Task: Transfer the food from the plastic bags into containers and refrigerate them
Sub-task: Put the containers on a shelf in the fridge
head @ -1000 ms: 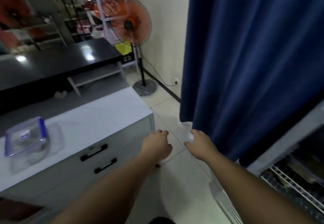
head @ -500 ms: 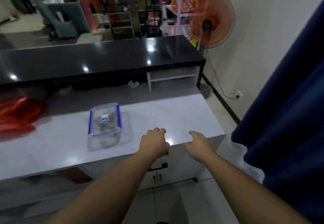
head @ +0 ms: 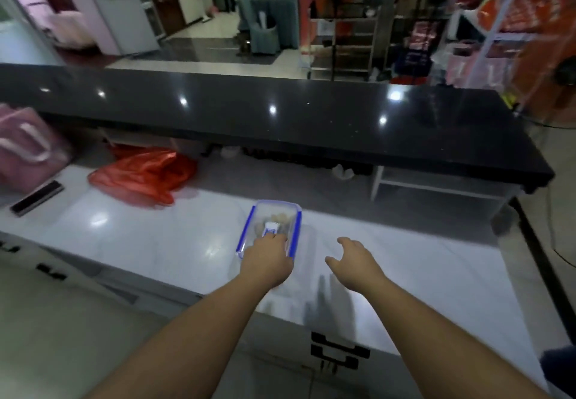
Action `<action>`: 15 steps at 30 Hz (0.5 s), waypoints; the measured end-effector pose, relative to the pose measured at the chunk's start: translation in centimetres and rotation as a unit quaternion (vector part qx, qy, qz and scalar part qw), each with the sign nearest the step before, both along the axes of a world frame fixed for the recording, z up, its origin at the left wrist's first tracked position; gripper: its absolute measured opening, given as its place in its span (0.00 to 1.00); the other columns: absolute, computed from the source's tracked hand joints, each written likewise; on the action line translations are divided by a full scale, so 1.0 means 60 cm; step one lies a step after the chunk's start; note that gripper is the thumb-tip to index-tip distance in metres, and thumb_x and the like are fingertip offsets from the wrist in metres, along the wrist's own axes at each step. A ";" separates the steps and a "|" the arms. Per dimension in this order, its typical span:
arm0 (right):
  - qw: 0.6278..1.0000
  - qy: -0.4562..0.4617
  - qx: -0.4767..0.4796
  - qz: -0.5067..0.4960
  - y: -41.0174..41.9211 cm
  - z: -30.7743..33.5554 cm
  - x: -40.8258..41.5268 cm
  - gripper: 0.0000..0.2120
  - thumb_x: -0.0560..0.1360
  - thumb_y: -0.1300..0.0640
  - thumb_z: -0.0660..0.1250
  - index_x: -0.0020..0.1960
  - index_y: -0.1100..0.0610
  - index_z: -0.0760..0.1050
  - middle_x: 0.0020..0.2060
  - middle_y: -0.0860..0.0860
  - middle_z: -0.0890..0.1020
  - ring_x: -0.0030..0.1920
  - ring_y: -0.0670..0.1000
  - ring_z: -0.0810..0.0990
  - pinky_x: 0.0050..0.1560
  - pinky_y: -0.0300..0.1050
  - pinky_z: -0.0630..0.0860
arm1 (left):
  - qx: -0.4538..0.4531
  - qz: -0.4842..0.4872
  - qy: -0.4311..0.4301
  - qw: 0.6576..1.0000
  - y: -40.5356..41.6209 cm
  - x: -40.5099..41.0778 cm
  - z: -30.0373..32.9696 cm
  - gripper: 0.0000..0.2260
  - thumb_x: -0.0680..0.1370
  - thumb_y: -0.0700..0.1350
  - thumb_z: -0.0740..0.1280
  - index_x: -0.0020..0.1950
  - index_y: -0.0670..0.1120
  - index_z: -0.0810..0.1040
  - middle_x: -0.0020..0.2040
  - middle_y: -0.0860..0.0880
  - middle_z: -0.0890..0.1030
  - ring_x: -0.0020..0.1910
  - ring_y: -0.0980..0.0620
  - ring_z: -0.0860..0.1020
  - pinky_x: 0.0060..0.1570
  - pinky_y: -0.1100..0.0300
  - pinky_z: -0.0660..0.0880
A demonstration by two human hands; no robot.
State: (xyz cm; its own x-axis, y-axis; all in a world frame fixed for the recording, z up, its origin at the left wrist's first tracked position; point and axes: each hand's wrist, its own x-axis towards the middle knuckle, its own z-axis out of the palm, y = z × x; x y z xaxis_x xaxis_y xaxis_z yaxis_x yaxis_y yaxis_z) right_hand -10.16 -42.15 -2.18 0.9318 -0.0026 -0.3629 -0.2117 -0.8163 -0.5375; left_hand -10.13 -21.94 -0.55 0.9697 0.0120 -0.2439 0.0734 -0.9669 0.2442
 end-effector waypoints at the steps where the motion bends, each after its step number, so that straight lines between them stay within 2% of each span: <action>1: 1.000 0.003 0.004 0.012 0.008 0.001 0.021 0.32 0.81 0.44 0.64 0.81 0.53 0.60 0.78 0.54 0.67 0.74 0.57 0.70 0.70 0.53 0.71 | 0.001 0.017 -0.002 1.000 0.009 0.009 0.003 0.23 0.78 0.51 0.66 0.74 0.51 0.73 0.67 0.48 0.79 0.63 0.43 0.78 0.60 0.47 0.78; 9: 0.998 0.031 0.027 0.051 0.083 -0.017 0.126 0.32 0.80 0.45 0.66 0.80 0.53 0.62 0.75 0.55 0.70 0.70 0.58 0.75 0.66 0.52 0.75 | 0.009 0.095 0.002 0.995 0.092 0.065 -0.013 0.21 0.80 0.53 0.65 0.73 0.50 0.73 0.66 0.48 0.78 0.63 0.45 0.77 0.58 0.50 0.76; 13: 0.998 0.036 0.030 0.051 0.125 -0.025 0.160 0.26 0.79 0.47 0.68 0.74 0.52 0.68 0.68 0.55 0.76 0.63 0.57 0.78 0.61 0.50 0.77 | 0.002 0.104 0.010 0.995 0.137 0.109 -0.032 0.20 0.80 0.53 0.64 0.71 0.50 0.74 0.64 0.48 0.78 0.60 0.45 0.78 0.57 0.50 0.78; 15: 0.998 0.034 0.035 0.037 0.143 -0.029 0.178 0.23 0.78 0.47 0.67 0.71 0.52 0.70 0.64 0.55 0.77 0.60 0.57 0.79 0.60 0.52 0.78 | -0.011 0.105 0.016 0.994 0.159 0.134 -0.039 0.22 0.81 0.54 0.64 0.74 0.50 0.72 0.67 0.48 0.77 0.62 0.45 0.78 0.57 0.51 0.77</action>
